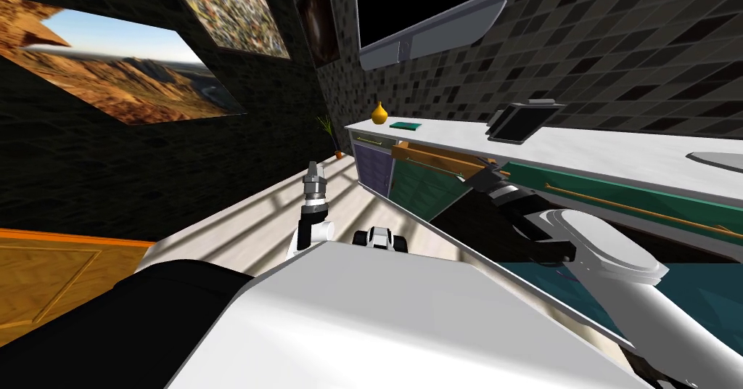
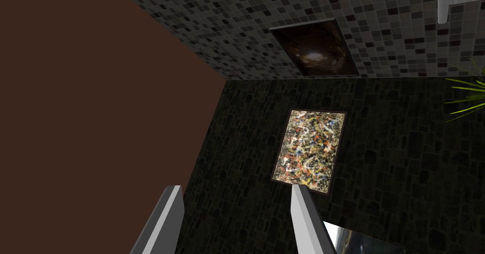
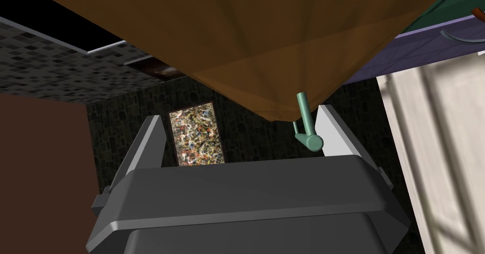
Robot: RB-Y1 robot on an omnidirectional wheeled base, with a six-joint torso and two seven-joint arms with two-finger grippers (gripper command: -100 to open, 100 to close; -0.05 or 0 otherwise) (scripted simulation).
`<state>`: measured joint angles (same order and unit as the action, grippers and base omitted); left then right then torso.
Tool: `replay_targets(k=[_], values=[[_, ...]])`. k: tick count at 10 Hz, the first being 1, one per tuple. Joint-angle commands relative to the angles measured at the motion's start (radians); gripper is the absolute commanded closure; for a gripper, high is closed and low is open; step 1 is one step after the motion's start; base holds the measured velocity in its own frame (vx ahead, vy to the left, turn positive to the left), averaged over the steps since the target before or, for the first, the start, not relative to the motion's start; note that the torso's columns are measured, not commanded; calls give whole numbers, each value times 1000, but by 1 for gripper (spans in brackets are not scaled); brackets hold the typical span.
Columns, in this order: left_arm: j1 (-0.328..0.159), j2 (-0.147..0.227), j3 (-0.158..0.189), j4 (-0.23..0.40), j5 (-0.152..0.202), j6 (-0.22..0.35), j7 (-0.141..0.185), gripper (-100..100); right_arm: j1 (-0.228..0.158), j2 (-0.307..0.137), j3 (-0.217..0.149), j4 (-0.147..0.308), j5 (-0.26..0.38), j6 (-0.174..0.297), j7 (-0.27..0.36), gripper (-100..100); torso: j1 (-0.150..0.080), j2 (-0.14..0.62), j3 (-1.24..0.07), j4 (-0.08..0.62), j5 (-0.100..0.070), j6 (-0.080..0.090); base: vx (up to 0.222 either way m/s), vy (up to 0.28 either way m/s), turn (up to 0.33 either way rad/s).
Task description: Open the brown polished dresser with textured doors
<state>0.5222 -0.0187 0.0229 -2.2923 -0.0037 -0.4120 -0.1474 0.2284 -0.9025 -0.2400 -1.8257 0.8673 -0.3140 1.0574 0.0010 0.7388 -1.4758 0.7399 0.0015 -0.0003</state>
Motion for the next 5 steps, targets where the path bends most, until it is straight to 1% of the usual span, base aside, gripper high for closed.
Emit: replay_targets(k=[1, 5], values=[[0, 0, 0, 0, 0, 0, 0, 0, 1, -2, 0, 1, 0, 1, -4, 0, 0, 1, 1, 0, 0, 0, 0, 0, 0], [0, 0, 0, 0, 0, 0, 0, 0, 2, -1, 1, 2, 0, 1, -3, 0, -1, 0, 0, -1, -1, 0, 0, 0, 0]])
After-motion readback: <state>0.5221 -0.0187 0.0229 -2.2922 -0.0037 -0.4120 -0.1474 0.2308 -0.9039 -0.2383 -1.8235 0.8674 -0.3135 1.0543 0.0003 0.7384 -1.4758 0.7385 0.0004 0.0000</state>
